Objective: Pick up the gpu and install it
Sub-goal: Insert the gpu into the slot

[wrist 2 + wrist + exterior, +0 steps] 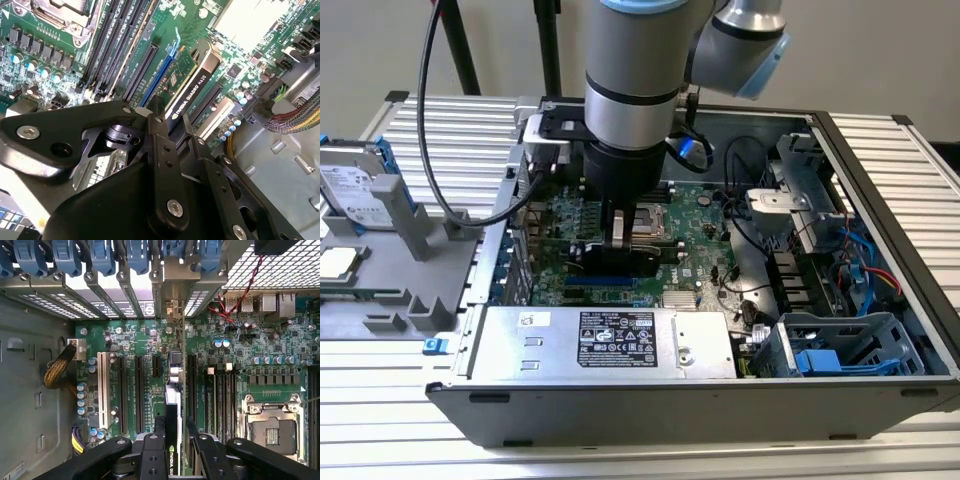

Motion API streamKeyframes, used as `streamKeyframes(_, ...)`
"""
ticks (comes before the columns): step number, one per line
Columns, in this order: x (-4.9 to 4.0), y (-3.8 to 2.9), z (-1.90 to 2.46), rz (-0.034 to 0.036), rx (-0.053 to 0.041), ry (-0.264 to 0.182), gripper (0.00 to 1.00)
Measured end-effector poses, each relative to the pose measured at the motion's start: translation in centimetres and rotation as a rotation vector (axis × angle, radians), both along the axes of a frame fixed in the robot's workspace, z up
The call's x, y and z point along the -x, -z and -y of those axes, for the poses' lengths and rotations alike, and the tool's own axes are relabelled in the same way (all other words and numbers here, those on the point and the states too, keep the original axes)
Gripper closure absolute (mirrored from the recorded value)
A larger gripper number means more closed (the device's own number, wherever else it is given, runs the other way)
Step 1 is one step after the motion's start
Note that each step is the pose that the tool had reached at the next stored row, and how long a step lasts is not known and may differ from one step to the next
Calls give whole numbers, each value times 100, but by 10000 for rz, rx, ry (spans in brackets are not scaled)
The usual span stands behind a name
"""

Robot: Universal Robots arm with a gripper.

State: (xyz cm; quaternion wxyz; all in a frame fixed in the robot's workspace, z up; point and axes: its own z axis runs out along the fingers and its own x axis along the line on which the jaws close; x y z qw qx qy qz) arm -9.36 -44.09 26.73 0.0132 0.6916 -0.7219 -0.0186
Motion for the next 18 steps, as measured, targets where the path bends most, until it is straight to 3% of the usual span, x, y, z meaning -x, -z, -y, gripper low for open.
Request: streamKeyframes(18, 25, 86, 0, -2, 2, 1, 100)
